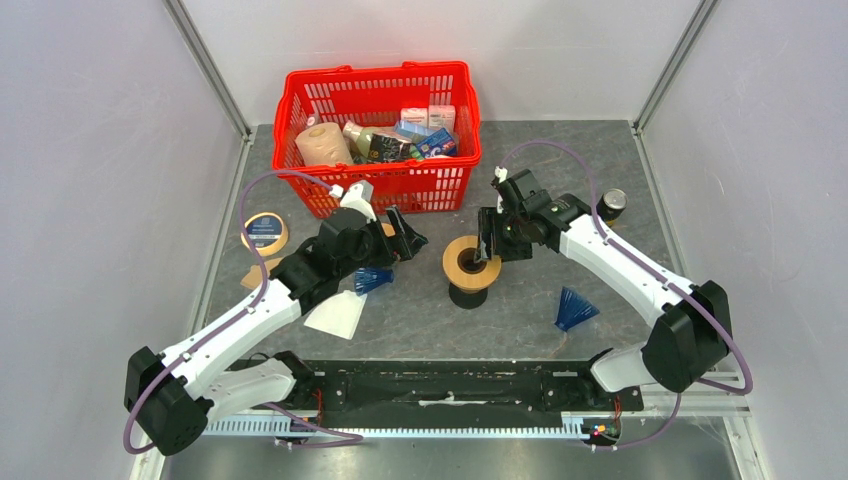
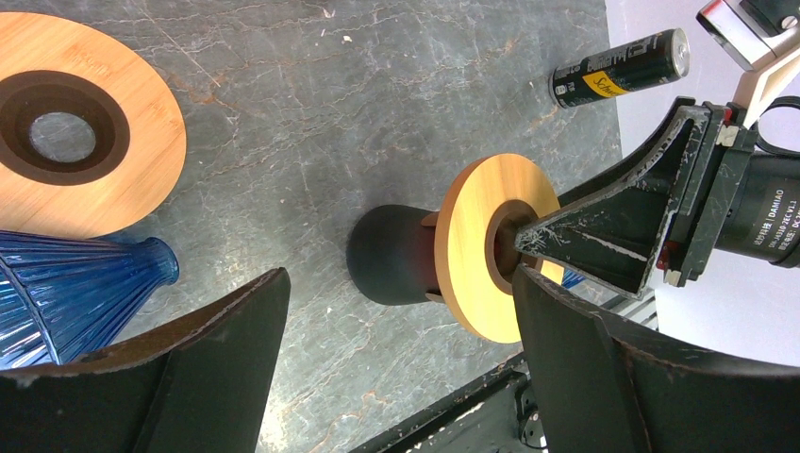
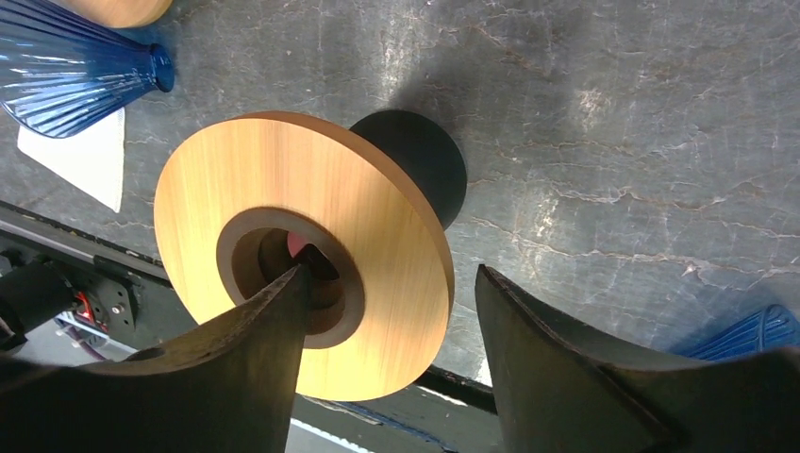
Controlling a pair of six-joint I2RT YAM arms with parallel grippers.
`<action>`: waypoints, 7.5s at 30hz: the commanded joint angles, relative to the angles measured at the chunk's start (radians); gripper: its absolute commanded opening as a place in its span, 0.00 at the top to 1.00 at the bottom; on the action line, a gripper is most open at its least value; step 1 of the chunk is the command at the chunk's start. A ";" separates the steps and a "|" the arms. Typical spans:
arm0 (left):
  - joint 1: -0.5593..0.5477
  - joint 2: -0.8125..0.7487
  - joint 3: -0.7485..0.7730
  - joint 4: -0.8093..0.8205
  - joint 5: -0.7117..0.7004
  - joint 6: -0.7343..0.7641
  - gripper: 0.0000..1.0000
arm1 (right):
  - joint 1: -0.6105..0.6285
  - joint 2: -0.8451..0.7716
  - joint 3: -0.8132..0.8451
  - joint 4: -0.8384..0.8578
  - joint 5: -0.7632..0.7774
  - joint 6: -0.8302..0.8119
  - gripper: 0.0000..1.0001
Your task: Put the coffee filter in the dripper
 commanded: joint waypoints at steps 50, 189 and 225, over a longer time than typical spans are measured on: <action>0.002 0.023 -0.016 0.033 0.000 0.064 0.05 | -0.501 -0.062 -0.310 -0.199 0.048 0.004 0.47; 0.006 -0.114 0.003 -0.174 -0.274 0.058 0.04 | 0.430 -0.148 -0.273 0.247 0.169 -0.185 1.00; 0.005 -0.150 -0.001 -0.207 -0.310 0.058 0.04 | 0.395 0.025 -0.241 0.112 0.072 -0.182 1.00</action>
